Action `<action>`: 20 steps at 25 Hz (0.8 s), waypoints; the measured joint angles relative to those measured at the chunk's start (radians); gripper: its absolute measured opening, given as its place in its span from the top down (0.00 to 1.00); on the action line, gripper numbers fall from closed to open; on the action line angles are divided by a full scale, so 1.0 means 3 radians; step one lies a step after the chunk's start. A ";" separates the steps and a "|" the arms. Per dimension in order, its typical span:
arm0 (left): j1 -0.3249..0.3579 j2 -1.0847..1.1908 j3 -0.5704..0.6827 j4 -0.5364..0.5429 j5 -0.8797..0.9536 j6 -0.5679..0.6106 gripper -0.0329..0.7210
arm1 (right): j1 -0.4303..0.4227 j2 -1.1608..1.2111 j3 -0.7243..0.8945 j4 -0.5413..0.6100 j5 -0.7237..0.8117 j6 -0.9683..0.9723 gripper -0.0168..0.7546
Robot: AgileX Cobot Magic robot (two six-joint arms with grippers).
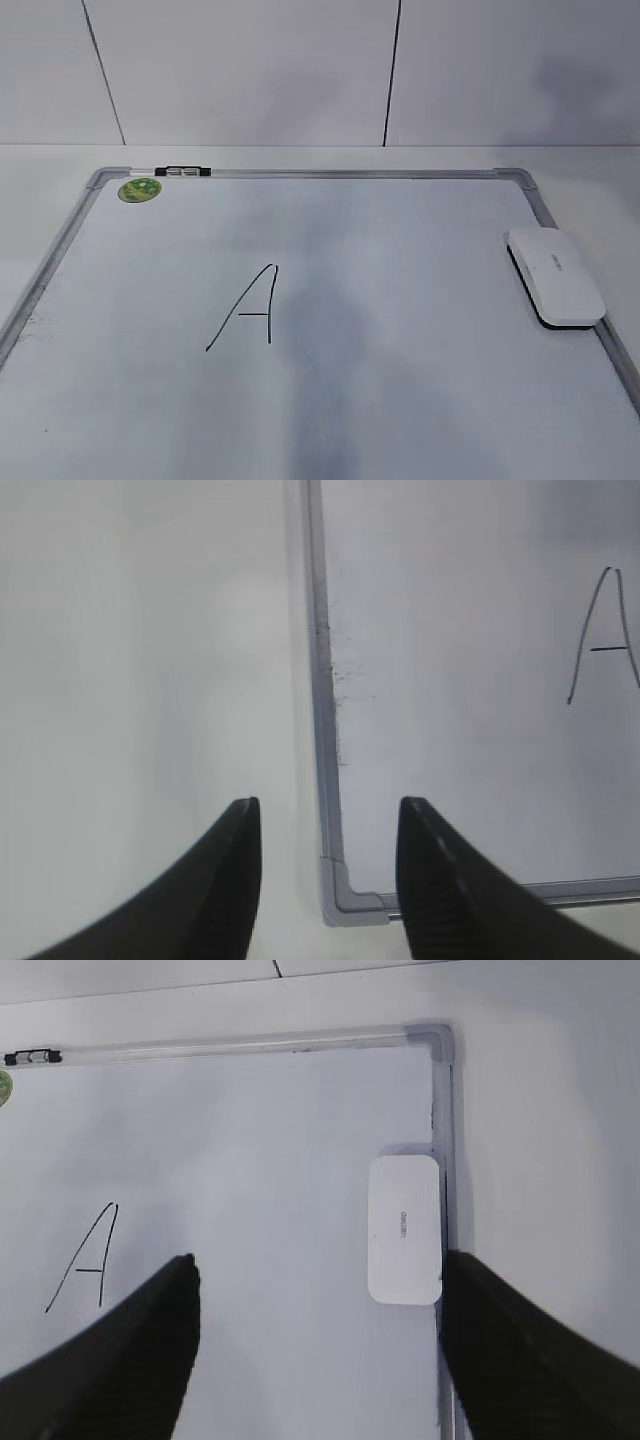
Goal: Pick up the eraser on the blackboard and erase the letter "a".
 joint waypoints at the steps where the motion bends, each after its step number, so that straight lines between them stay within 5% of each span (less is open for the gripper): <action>1: -0.0051 -0.0079 0.0000 0.0000 0.0002 -0.0010 0.51 | 0.0000 -0.0087 0.0096 0.0008 0.0000 0.0000 0.21; 11: -0.0435 -0.0872 0.0000 0.0045 0.0076 -0.0131 0.51 | 0.0000 -0.1146 0.0943 0.0182 0.0020 0.0000 0.21; 20: -0.0475 -0.1339 0.0000 -0.0153 0.0112 -0.0166 0.51 | 0.0000 -0.2048 0.1362 0.0327 0.0038 0.0000 0.21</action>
